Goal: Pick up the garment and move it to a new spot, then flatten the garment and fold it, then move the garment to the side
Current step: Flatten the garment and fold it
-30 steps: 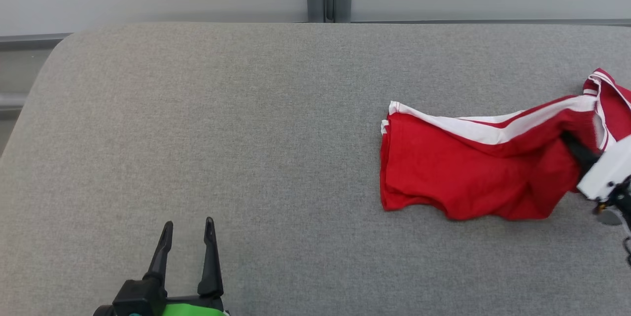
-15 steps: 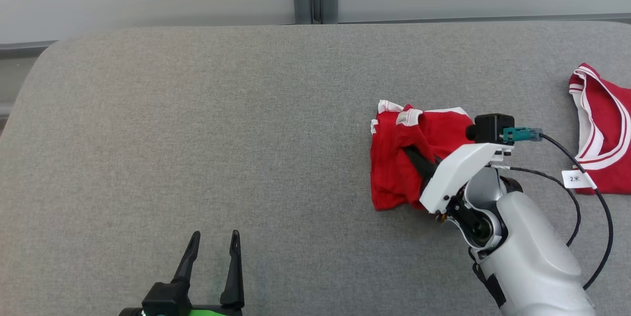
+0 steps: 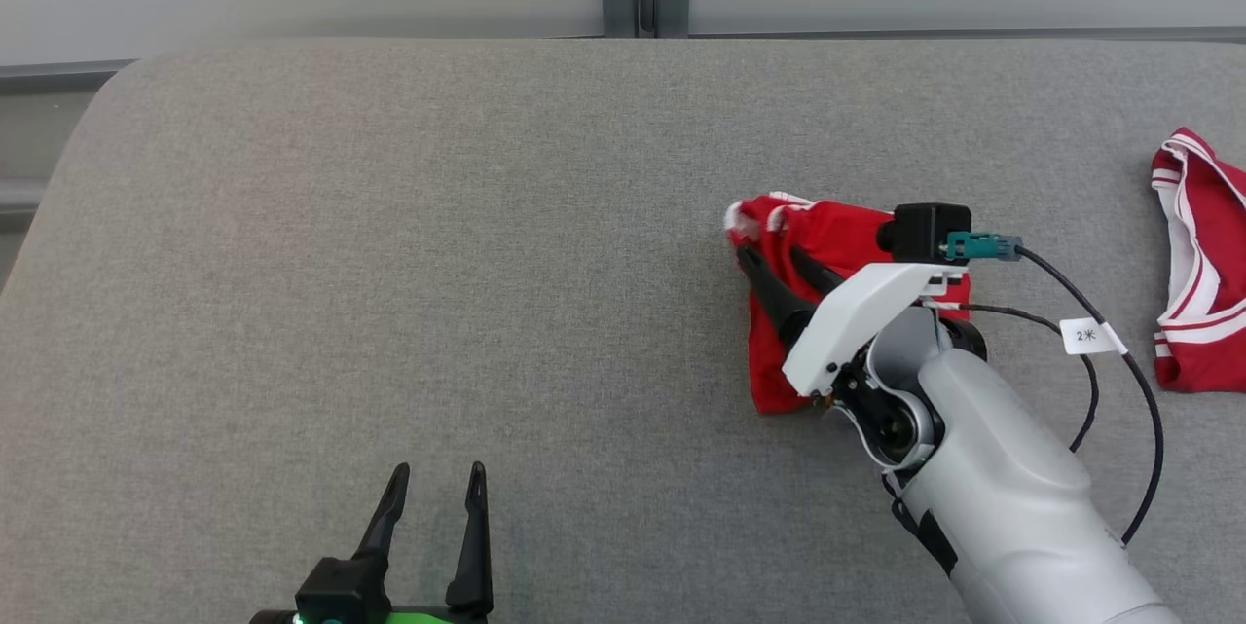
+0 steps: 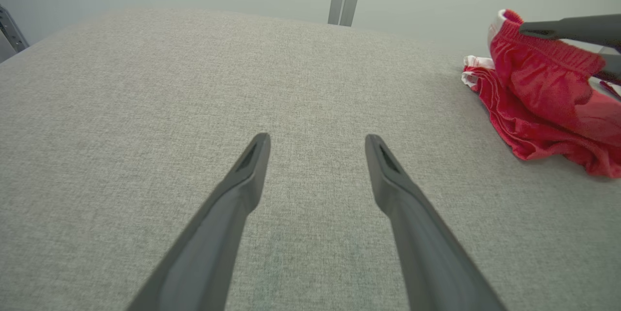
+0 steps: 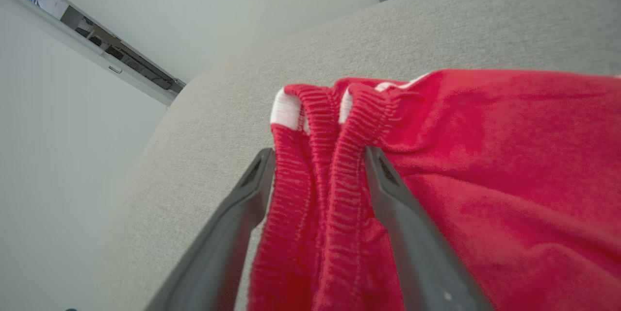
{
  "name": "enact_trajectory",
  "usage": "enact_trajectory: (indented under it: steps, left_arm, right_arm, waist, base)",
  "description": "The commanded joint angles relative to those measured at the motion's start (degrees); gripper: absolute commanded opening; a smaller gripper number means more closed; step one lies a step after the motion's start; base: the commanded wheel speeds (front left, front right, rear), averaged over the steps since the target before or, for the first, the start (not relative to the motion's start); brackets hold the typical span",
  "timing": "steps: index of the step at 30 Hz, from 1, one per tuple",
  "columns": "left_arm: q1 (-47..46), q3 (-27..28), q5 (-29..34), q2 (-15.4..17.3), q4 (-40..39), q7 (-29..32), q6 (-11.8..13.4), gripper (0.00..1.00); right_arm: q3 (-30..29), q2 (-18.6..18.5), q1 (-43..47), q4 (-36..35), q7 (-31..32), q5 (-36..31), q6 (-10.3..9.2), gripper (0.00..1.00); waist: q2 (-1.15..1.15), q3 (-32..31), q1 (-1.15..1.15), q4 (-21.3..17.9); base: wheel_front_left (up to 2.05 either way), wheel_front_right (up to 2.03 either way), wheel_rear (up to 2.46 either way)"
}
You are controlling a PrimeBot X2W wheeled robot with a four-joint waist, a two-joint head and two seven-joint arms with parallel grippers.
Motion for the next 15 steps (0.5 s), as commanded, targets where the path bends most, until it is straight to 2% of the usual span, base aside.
enact_trajectory:
  steps: [1,4,7,10,15]
  left_arm:
    - [-0.53,0.10,-0.18,0.11,0.24,-0.16,-0.06,1.00]
    - [0.38,0.67,0.07,0.11,0.41,-0.16,-0.04,1.00]
    - [1.31,1.50,-0.02,0.11,-0.13,-0.16,0.27,1.00]
    - [2.33,2.86,-0.39,0.11,-1.29,-0.16,0.67,1.00]
    - [3.81,5.39,-0.26,0.11,-3.47,-0.16,0.78,1.00]
  right_arm:
    - [0.96,-0.10,0.01,-0.85,-1.60,0.81,0.00,1.00]
    - [2.56,-0.14,2.58,-4.00,-6.31,2.69,0.00,1.00]
    - [3.46,-1.00,5.60,-8.42,-13.04,-0.80,0.00,1.00]
    - [3.52,-5.31,11.12,-11.63,-19.06,-9.02,-0.05,1.00]
    - [-1.91,-11.51,18.76,-18.10,-21.17,-25.81,-0.03,1.00]
  waist:
    - [0.00,-0.08,0.00,0.08]
    - [0.00,-0.71,0.00,0.22]
    - [0.00,-1.36,0.00,0.04]
    - [0.00,-2.18,0.00,-0.58]
    - [0.00,-3.40,0.00,-2.06]
  base:
    - [0.00,0.00,0.00]
    - [0.00,0.00,0.00]
    - [0.00,0.00,0.00]
    - [0.00,0.00,0.00]
    - [0.00,0.00,0.00]
